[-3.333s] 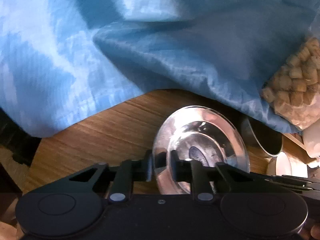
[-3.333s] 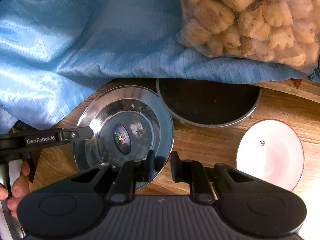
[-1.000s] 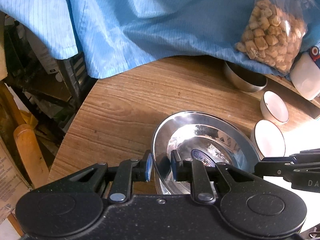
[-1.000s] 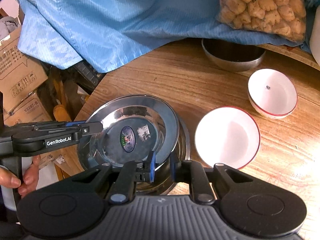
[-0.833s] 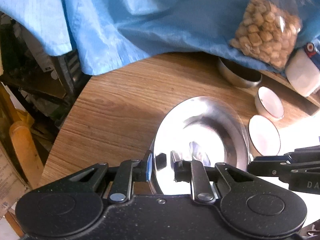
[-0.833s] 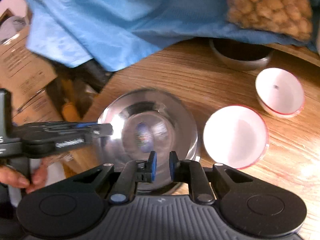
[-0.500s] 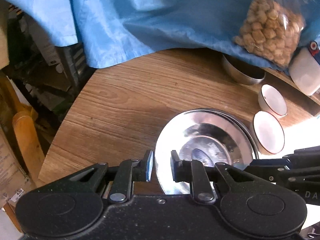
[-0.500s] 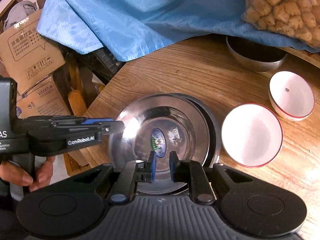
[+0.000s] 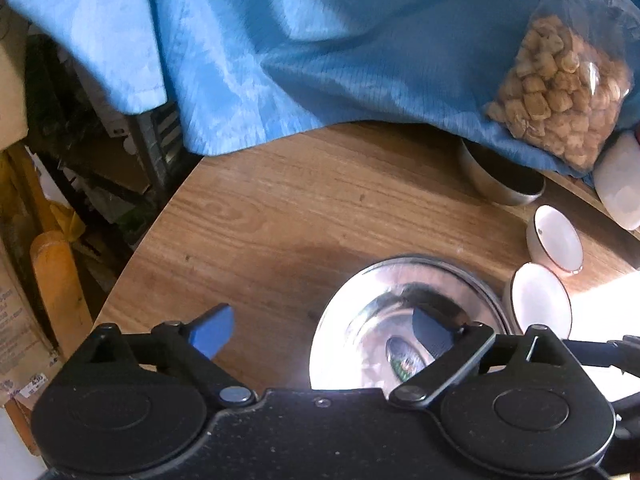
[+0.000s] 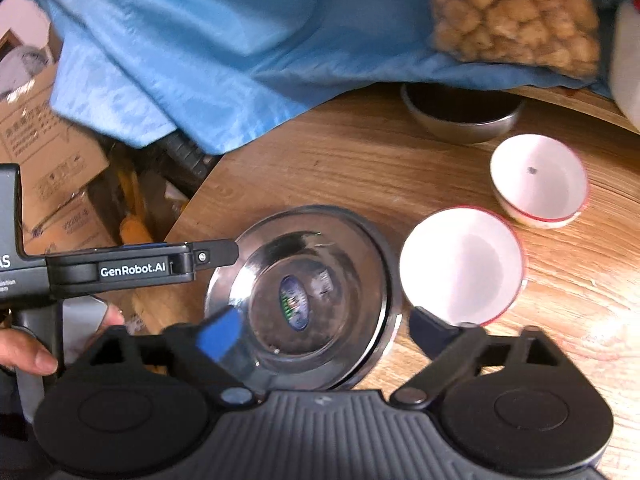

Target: Organize plates and bowls

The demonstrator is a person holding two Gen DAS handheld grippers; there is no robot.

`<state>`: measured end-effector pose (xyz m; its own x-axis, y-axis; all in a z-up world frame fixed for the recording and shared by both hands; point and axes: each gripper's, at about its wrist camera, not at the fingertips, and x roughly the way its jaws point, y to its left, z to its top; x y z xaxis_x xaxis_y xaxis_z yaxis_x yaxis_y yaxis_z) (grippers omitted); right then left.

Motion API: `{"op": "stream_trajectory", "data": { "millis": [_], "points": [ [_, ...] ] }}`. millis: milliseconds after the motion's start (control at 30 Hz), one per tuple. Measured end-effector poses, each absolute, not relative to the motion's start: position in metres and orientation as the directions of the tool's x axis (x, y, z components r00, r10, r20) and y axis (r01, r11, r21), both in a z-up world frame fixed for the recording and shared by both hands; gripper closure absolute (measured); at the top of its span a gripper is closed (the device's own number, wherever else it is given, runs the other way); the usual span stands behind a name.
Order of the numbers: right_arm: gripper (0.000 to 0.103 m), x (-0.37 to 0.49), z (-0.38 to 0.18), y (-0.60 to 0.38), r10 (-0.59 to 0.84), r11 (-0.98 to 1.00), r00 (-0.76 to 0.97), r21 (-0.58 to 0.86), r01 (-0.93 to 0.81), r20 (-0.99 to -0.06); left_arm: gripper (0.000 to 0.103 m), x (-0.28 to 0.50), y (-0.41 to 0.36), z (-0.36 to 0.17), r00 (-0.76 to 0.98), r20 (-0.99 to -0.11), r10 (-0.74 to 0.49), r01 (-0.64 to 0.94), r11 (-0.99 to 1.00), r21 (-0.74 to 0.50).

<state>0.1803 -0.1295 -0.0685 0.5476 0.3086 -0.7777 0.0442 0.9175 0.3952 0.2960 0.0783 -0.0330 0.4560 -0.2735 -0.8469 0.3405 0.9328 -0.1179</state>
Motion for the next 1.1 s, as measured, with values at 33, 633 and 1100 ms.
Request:
{"op": "stream_trajectory", "data": {
  "millis": [33, 633, 1100],
  "points": [
    [0.001, 0.180, -0.068, -0.132, 0.303, 0.916, 0.554, 0.398, 0.056, -0.776, 0.001, 0.298, 0.074, -0.034, 0.456, -0.849, -0.266, 0.340, 0.934, -0.110],
    [0.000, 0.186, -0.071, -0.200, 0.047, 0.865, 0.617, 0.341, 0.368, -0.786, 0.001, 0.352, 0.000, -0.047, 0.405, -0.871, -0.277, 0.373, 0.920, -0.119],
    [0.000, 0.247, -0.070, -0.259, -0.079, 0.837, 0.615, 0.283, 0.468, -0.785, 0.001, 0.399, -0.060, -0.046, 0.392, -0.846, -0.360, 0.458, 0.874, -0.160]
  ]
}}
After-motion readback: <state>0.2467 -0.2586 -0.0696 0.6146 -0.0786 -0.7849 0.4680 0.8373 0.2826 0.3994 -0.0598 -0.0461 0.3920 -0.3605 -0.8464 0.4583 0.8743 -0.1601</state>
